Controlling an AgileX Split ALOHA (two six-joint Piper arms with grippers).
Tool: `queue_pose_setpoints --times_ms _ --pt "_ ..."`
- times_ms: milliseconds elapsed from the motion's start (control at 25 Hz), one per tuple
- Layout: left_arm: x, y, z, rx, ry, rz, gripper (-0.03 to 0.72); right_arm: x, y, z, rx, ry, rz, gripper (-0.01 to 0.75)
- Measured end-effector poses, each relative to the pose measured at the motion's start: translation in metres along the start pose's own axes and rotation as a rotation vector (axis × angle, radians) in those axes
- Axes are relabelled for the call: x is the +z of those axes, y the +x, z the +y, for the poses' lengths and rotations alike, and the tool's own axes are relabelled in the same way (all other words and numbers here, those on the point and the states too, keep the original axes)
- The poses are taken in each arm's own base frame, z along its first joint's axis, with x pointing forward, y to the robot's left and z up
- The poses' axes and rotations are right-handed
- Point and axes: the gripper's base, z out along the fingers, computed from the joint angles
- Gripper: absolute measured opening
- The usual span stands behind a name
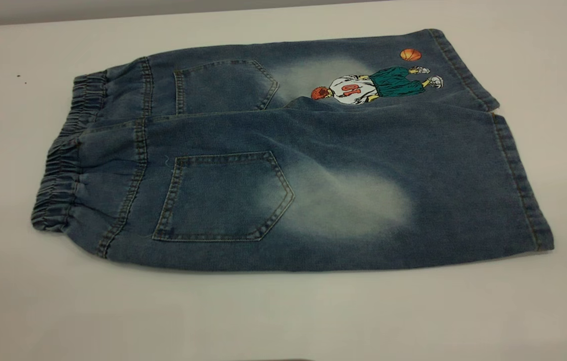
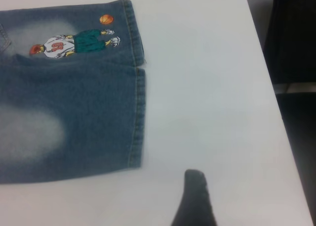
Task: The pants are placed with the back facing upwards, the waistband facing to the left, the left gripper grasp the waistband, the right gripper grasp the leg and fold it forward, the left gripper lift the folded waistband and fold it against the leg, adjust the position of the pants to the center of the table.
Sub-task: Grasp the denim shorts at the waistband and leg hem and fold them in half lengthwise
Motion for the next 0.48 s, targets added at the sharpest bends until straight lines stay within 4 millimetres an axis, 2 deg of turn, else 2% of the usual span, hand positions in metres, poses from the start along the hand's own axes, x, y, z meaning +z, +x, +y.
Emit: queue_pose_setpoints --times_ms 480 --pt "0.0002 -0.0002 0.0002 -0.009 0.006 0.002 0.537 0.0000 -0.0002 0.0011 0.026 -0.013 -0.002 0.475"
